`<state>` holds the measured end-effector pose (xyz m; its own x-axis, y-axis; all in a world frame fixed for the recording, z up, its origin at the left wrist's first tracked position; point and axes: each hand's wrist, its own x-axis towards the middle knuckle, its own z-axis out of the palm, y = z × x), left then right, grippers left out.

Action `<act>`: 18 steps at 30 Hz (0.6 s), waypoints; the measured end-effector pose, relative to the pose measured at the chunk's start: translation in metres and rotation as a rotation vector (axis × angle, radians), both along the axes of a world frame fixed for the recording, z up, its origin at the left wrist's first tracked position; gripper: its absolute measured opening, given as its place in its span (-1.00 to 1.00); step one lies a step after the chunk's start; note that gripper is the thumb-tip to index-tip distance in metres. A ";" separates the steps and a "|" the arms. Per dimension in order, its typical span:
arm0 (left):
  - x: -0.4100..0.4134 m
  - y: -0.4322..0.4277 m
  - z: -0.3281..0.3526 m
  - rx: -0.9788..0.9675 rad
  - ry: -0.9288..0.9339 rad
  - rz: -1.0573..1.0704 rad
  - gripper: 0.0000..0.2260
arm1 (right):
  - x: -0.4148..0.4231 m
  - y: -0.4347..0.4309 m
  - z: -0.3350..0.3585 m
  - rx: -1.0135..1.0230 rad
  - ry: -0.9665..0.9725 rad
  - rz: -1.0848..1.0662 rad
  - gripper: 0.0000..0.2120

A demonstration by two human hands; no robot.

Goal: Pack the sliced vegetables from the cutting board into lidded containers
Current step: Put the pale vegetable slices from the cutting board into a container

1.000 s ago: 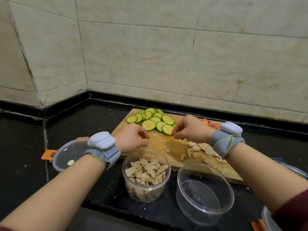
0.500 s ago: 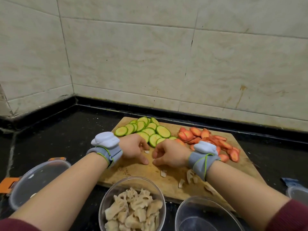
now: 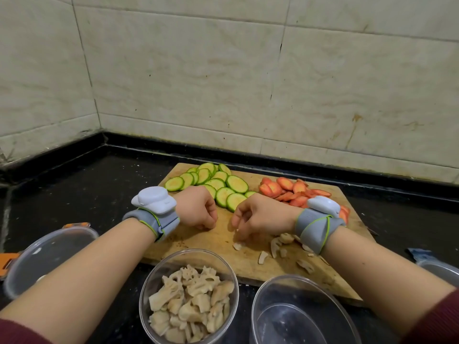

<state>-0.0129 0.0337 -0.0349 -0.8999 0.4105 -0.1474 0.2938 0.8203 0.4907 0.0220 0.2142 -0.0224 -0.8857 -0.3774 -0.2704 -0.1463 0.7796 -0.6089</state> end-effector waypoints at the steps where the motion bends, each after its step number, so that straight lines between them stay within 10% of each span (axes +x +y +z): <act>1: 0.002 0.000 0.000 -0.002 0.019 0.000 -0.93 | 0.003 0.000 0.000 -0.010 -0.062 0.012 -0.78; 12: 0.036 -0.011 0.010 0.148 0.049 0.009 -0.91 | 0.026 -0.005 0.003 0.293 0.168 0.094 -0.87; 18: 0.071 -0.035 0.027 0.403 -0.014 0.023 -0.91 | 0.045 -0.008 0.023 -0.196 0.054 0.008 -0.82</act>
<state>0.0586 -0.0016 -0.0076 -0.9084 0.4180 0.0085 0.2685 0.5678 0.7781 0.0669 0.2060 0.0005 -0.8936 -0.4255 -0.1429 -0.1891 0.6456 -0.7399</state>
